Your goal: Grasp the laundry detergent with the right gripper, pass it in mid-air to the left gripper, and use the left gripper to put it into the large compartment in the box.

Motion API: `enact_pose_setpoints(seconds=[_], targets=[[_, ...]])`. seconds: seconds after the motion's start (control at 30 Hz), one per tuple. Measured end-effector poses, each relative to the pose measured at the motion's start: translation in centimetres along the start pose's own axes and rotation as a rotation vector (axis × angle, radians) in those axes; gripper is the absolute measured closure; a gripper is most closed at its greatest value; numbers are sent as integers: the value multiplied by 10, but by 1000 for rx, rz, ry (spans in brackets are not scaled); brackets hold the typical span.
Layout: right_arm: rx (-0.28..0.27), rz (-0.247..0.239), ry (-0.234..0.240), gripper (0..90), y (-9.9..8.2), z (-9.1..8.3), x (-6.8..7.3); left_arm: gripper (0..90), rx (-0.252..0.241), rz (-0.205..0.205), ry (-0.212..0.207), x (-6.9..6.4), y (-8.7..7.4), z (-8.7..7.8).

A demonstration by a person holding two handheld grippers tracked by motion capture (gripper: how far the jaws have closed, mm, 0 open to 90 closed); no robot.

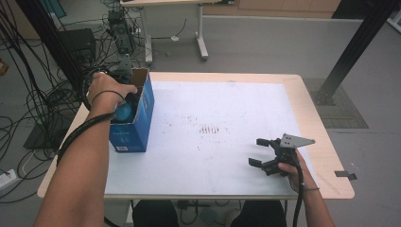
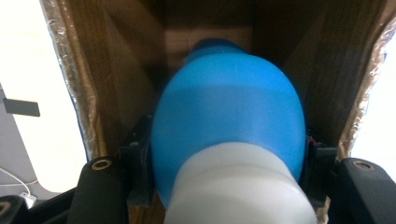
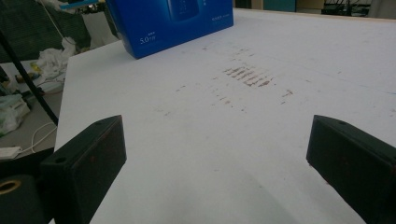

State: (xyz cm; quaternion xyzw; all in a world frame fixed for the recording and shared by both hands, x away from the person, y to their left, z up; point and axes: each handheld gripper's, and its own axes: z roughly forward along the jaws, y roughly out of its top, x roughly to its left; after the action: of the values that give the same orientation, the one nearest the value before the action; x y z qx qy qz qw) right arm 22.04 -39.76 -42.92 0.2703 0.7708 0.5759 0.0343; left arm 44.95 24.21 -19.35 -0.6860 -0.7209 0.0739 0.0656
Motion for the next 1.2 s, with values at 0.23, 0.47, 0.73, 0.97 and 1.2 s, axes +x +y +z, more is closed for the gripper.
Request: enact_pose_setpoints(seconds=[0.23, 0.47, 0.73, 0.97, 1.2], targets=[[3, -1, -1, 49, 1, 1, -1, 377, 1, 1, -5, 2, 2, 2], [4, 1, -4, 49, 0, 1, -1, 377, 3, 0, -8, 3, 4, 3], [2, 2, -2, 49, 0, 2, -2, 377, 7, -1, -11, 4, 4, 4], [0, 4, -3, 49, -1, 1, -3, 377, 4, -3, -11, 4, 3, 4], [-2, 3, -5, 49, -1, 0, -2, 376, 5, -4, -11, 4, 4, 4]])
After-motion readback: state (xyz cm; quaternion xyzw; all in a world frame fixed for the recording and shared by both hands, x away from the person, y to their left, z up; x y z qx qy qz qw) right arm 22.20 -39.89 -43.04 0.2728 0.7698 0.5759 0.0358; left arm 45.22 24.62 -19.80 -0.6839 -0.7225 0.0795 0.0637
